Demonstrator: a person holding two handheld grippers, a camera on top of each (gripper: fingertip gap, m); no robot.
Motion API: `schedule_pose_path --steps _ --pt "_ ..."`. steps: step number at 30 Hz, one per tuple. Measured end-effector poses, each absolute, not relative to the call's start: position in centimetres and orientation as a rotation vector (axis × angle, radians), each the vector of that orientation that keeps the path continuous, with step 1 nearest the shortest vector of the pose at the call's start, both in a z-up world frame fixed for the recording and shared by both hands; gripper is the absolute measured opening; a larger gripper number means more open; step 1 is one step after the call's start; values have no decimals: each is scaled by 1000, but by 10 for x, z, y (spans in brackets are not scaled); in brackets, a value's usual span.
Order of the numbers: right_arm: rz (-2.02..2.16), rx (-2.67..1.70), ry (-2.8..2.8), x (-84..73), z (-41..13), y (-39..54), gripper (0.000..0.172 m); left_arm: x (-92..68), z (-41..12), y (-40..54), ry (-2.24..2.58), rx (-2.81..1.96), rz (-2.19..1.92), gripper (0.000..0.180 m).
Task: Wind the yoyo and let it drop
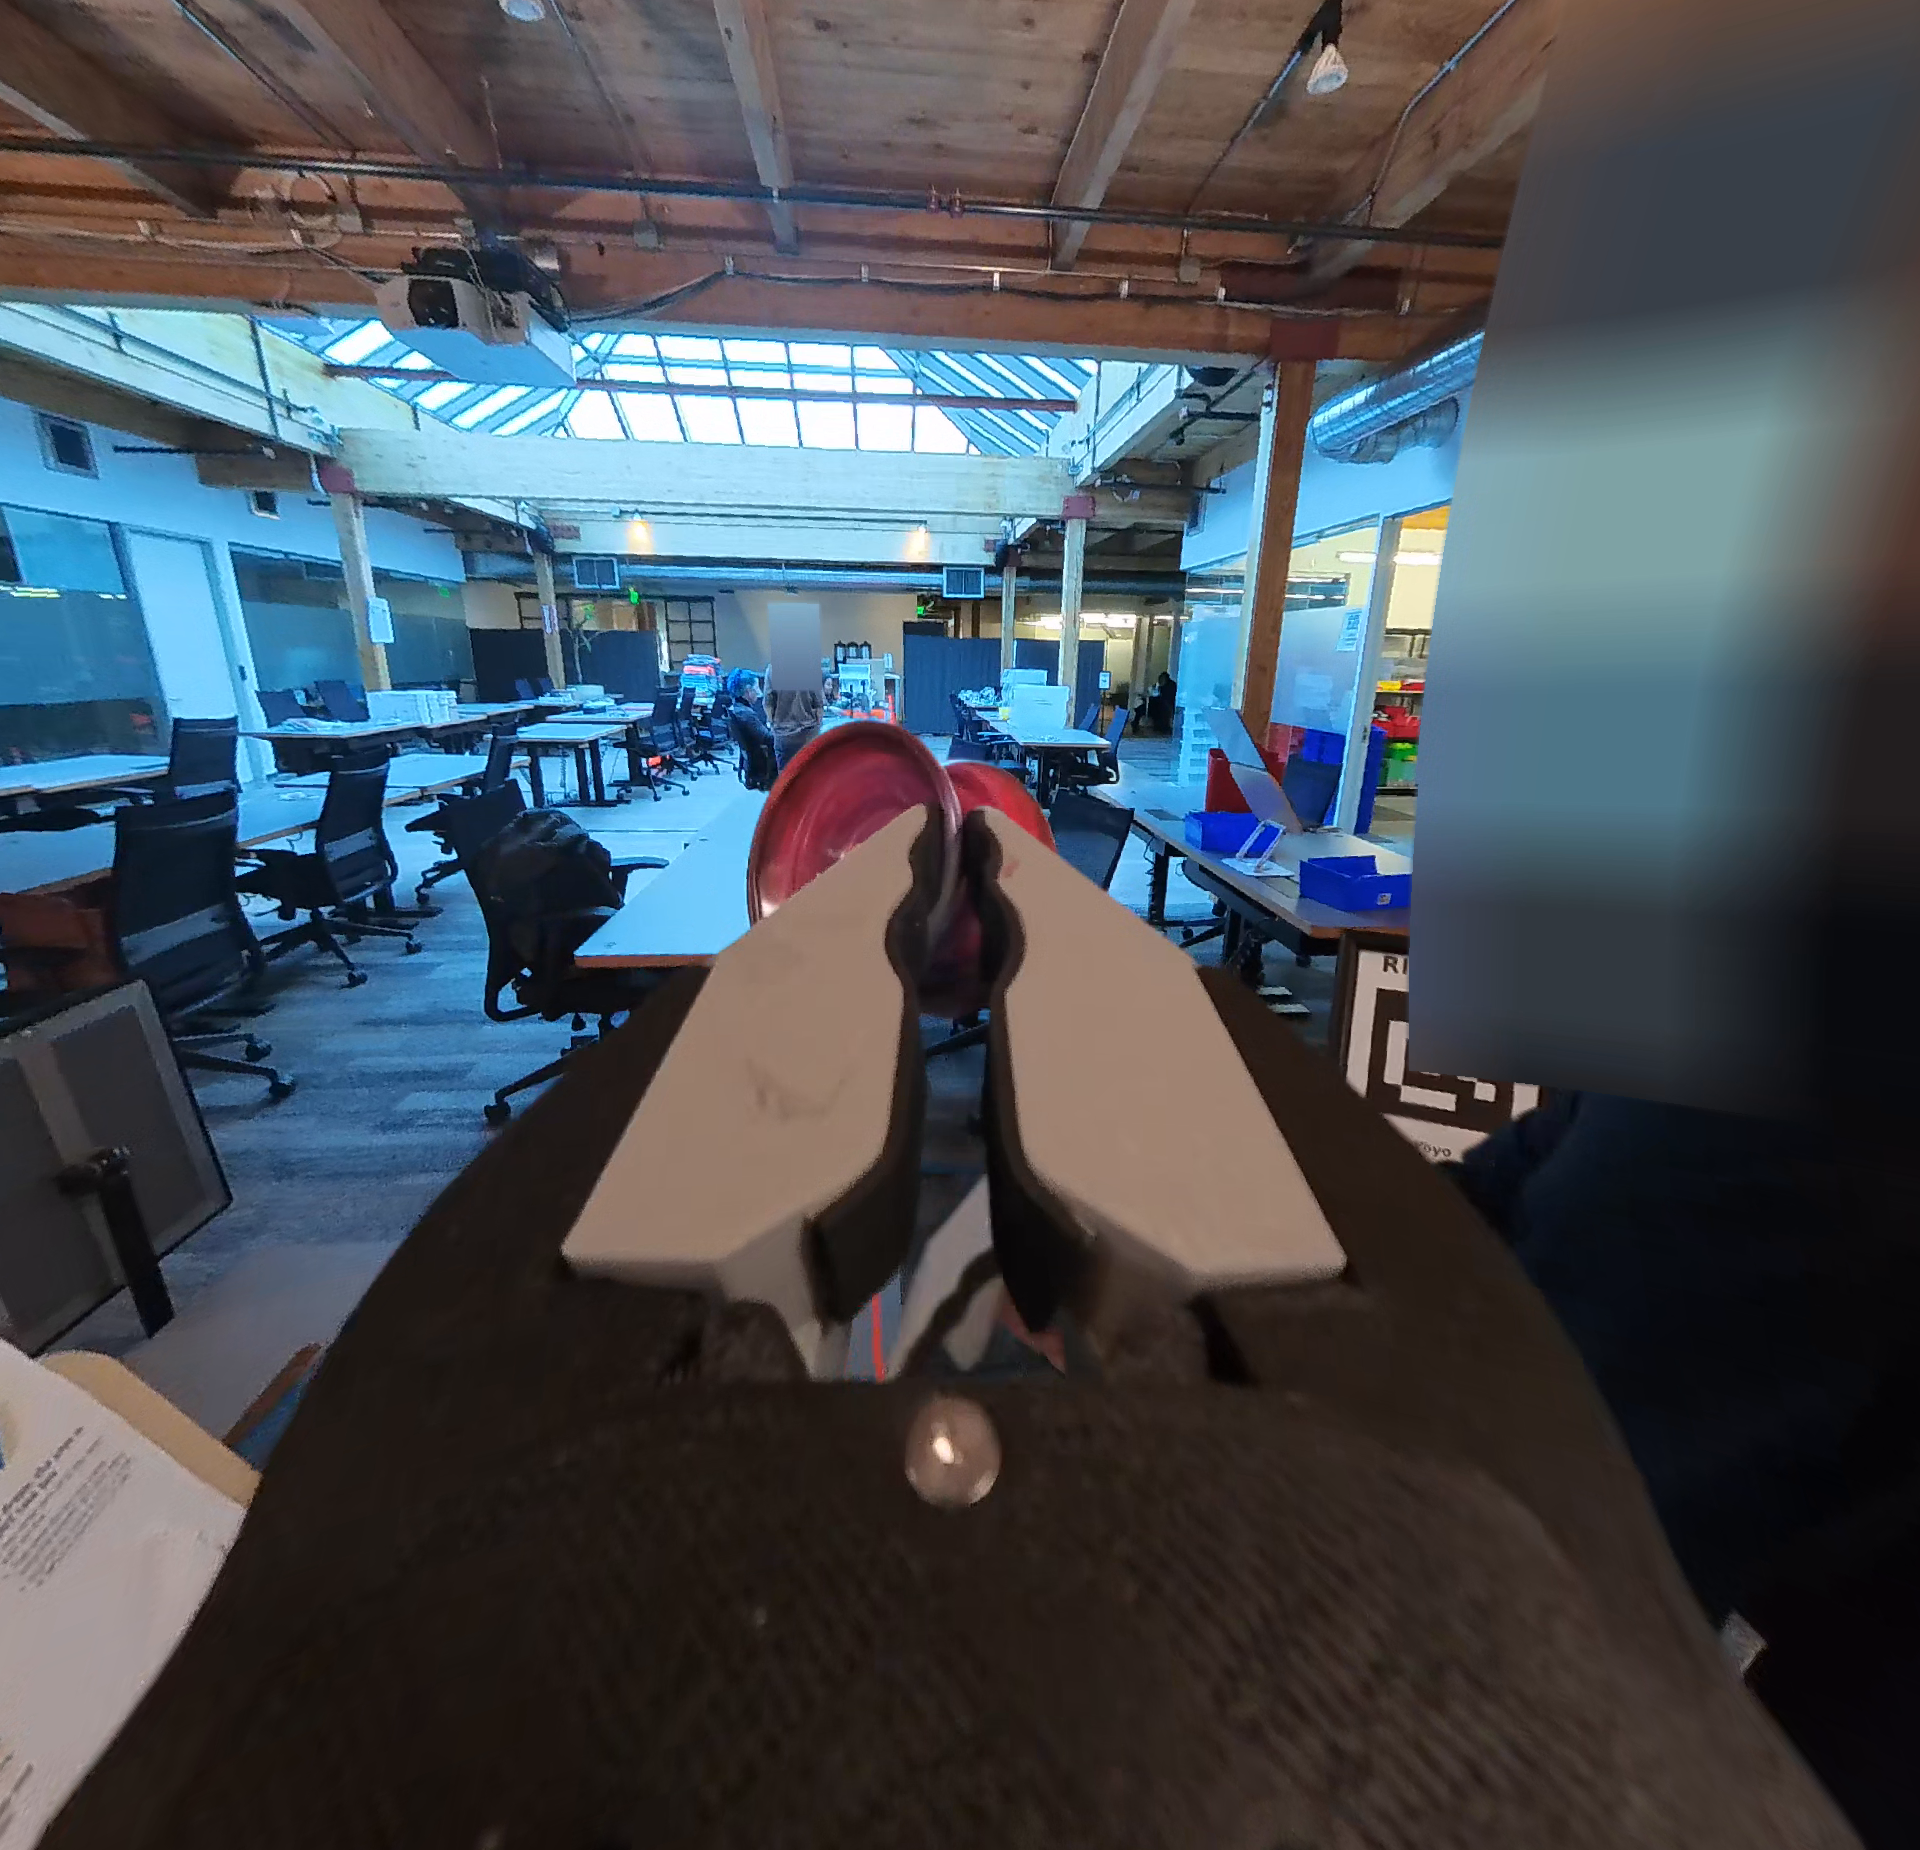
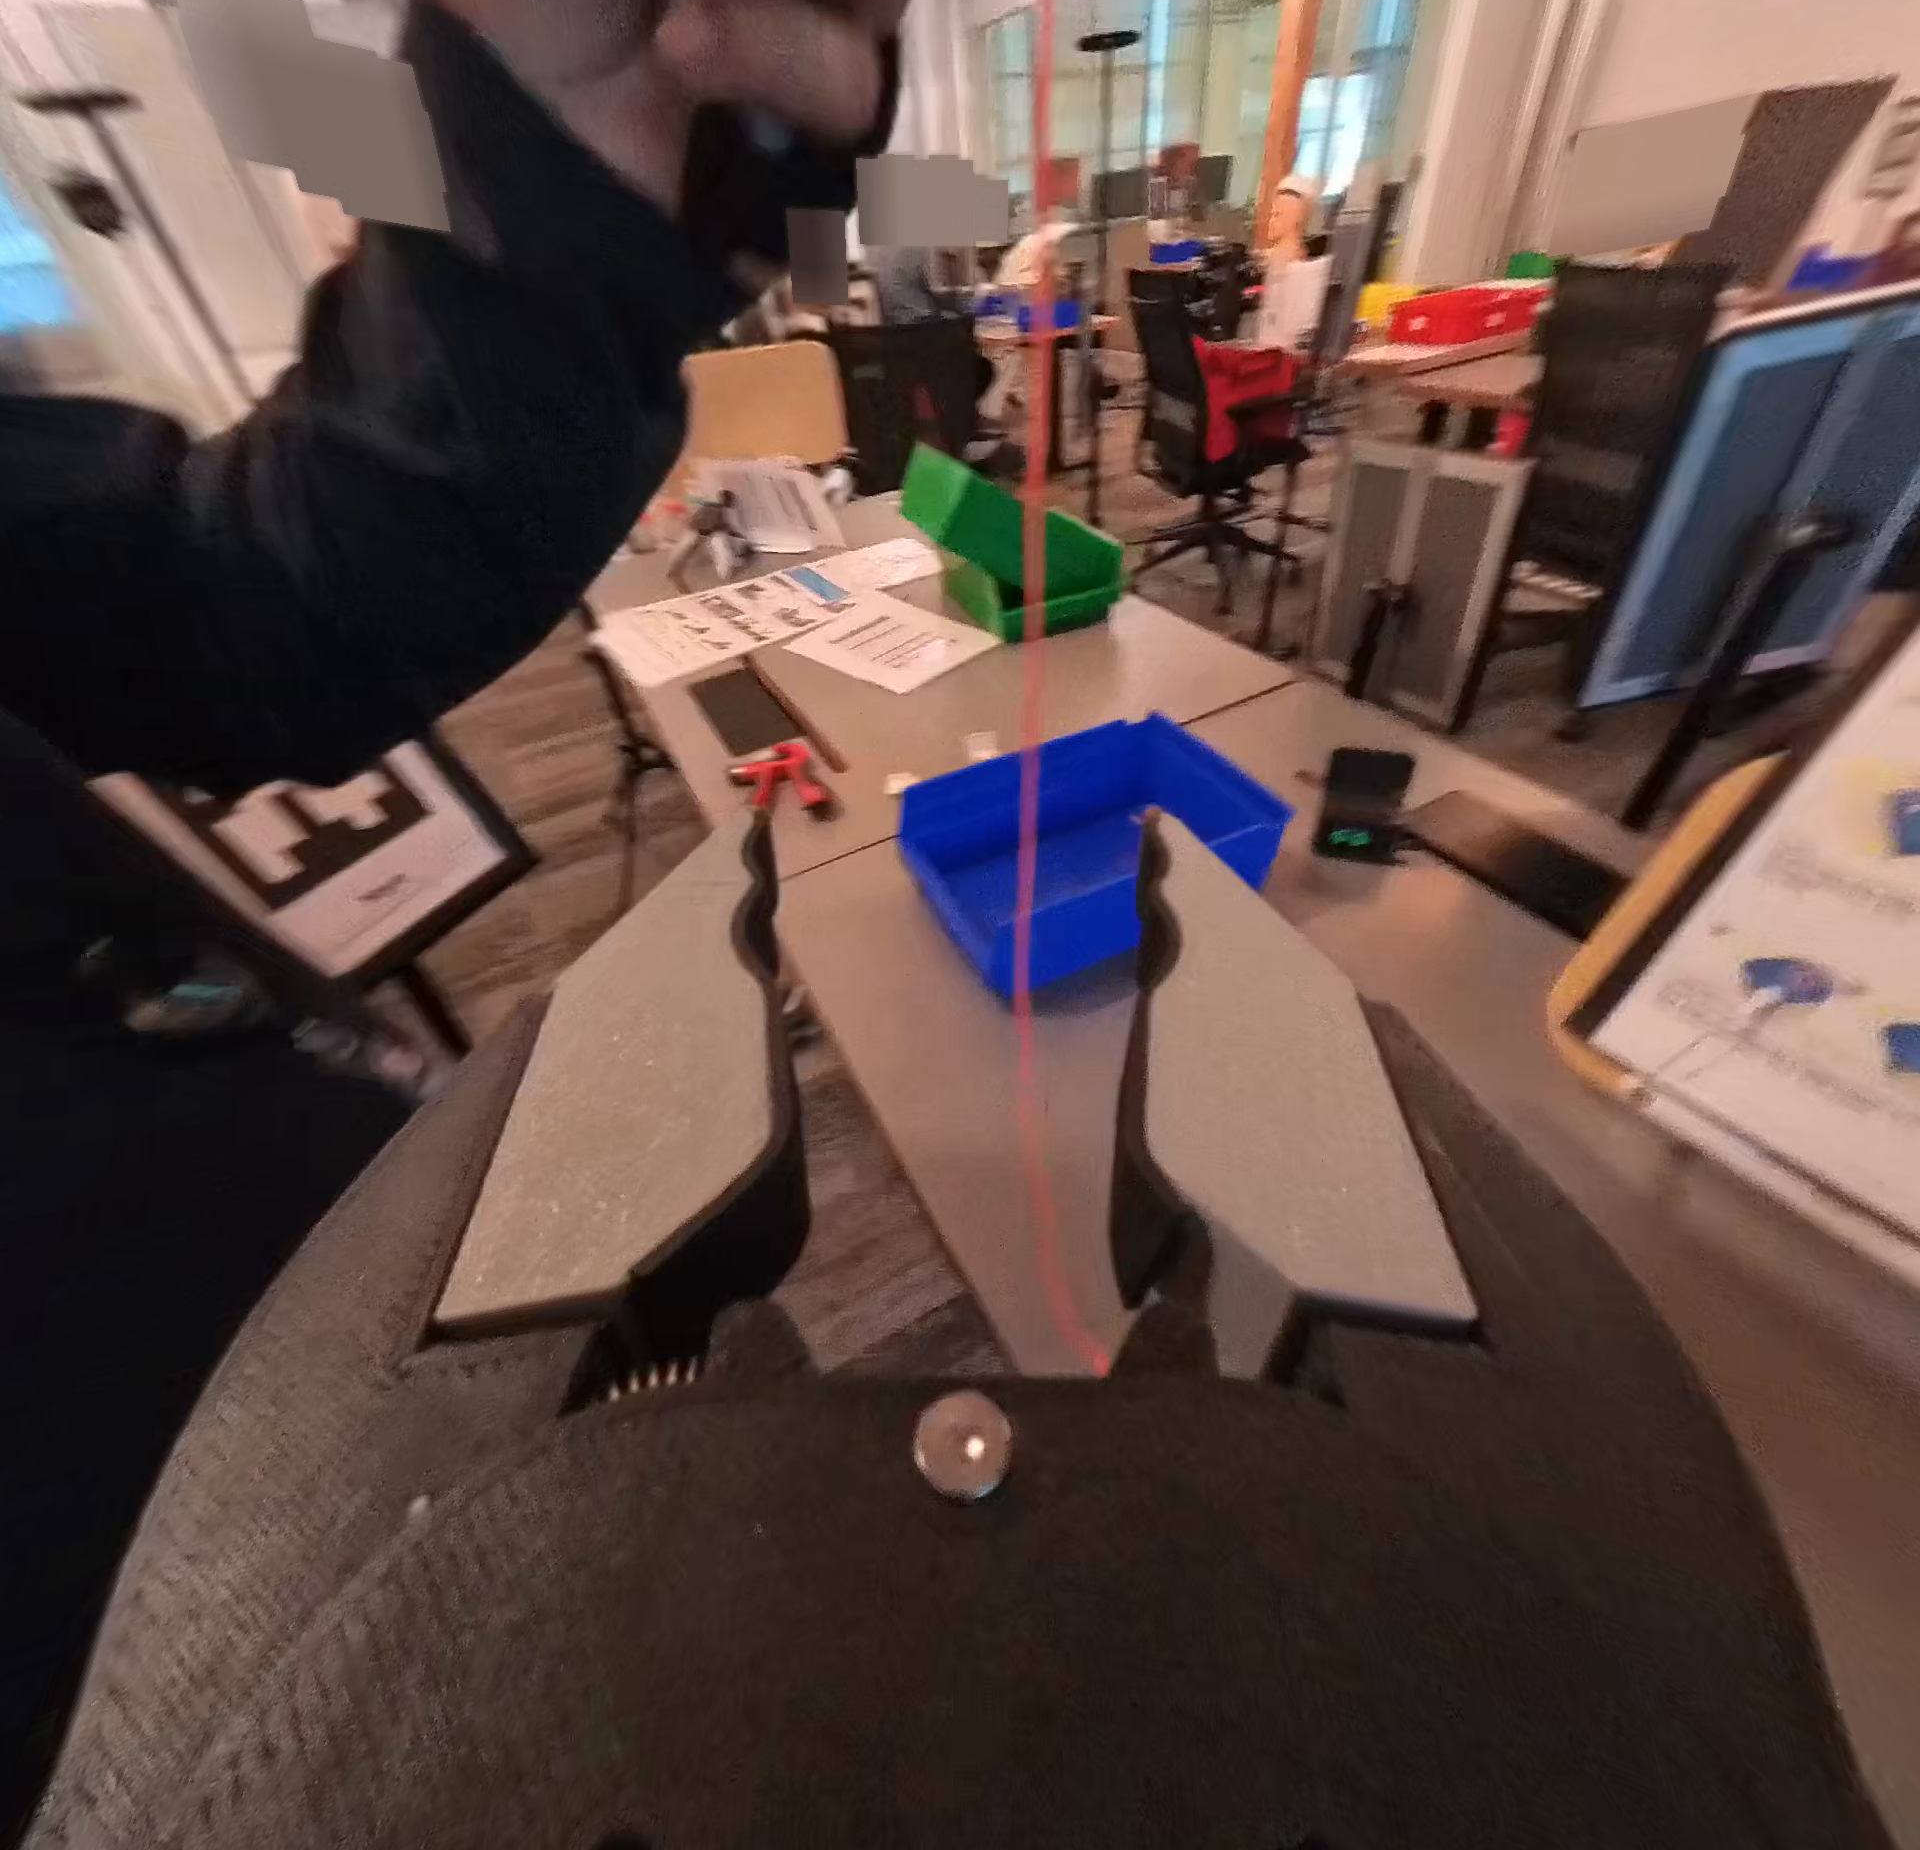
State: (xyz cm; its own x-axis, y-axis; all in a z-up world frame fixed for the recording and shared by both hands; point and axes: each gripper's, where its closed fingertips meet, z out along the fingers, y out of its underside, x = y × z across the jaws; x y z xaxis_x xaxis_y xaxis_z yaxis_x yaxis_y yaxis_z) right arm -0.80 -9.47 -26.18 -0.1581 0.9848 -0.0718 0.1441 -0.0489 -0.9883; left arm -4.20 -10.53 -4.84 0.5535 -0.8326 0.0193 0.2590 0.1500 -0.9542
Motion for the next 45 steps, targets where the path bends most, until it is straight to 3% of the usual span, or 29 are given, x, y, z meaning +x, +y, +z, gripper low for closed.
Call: schedule_pose_path --steps 7,10,17,20,31,37,41,45 --pt "1286 -1203 -1342 -37 -198 -101 41 -45 -83 -106 555 -1205 -797 2" --pt "1156 -1239 -1336 -45 -201 -89 21 -43 -93 -106 534 -1203 -850 2" --pt "1174 -1344 -1318 -64 -225 -83 17 -30 -94 -102 505 -1172 -1041 2" --pt "1226 -1313 -1326 -62 -224 -92 0 -26 -93 -96 504 -1170 -1039 1" --pt "1120 -1344 -1474 -36 -253 -123 0 -26 -116 -68 484 -1239 -788 2" --pt "1105 -1349 -1497 -23 -257 -113 14 -14 -110 -79 475 -1209 -818 2" --pt "1170 -1295 -1535 -14 -249 -107 1 -7 -115 -86 458 -1235 -696 2" --pt "1246 -1235 -1653 -10 -253 -119 0 -12 -120 -87 398 -1270 -490 2"
